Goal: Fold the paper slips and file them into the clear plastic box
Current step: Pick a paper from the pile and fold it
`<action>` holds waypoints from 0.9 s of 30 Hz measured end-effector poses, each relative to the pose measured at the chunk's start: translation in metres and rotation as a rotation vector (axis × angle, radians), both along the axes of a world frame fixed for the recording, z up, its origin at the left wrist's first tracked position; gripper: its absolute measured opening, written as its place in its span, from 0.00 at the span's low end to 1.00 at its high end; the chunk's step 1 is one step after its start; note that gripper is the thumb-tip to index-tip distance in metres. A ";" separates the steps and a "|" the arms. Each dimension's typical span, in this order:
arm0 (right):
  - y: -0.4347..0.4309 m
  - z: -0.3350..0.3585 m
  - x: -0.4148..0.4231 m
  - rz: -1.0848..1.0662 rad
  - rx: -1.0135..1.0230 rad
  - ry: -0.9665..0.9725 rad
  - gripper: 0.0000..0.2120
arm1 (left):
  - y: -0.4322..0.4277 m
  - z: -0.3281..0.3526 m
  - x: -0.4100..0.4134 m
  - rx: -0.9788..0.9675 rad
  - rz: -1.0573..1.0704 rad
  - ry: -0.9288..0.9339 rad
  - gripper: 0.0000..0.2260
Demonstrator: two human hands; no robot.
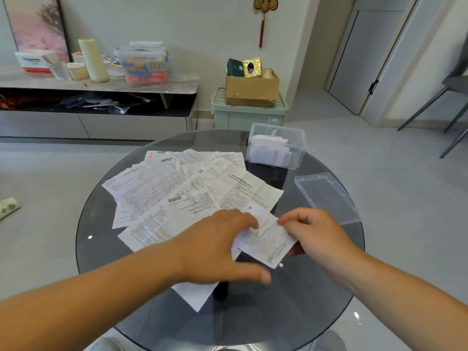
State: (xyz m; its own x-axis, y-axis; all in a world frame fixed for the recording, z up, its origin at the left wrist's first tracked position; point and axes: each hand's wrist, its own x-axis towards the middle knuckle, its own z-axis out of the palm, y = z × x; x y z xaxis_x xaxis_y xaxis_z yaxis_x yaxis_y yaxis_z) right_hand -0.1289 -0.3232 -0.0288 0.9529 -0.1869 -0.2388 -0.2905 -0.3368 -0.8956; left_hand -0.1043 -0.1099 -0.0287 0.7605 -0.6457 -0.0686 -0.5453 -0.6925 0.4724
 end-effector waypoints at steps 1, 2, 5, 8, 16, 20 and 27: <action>0.001 -0.001 -0.002 0.001 0.013 0.017 0.12 | 0.002 -0.001 -0.005 0.057 -0.029 -0.042 0.39; 0.001 0.000 -0.005 0.003 0.018 0.030 0.12 | 0.004 -0.003 -0.009 0.085 -0.037 -0.086 0.40; 0.004 0.002 -0.010 -0.024 0.067 0.060 0.12 | 0.007 -0.014 -0.008 0.038 0.003 -0.201 0.33; 0.006 0.006 -0.015 0.006 0.082 0.179 0.19 | 0.012 -0.024 -0.004 -0.059 0.014 -0.264 0.19; -0.003 0.004 -0.018 0.375 -0.208 -0.123 0.17 | 0.018 -0.025 0.002 -0.151 0.213 -0.148 0.14; -0.003 -0.012 -0.005 0.351 -0.355 -0.115 0.14 | 0.013 -0.023 0.005 -0.100 0.306 -0.206 0.10; 0.013 -0.030 0.011 0.268 -0.714 -0.166 0.27 | 0.001 -0.037 0.010 -0.015 0.434 -0.188 0.26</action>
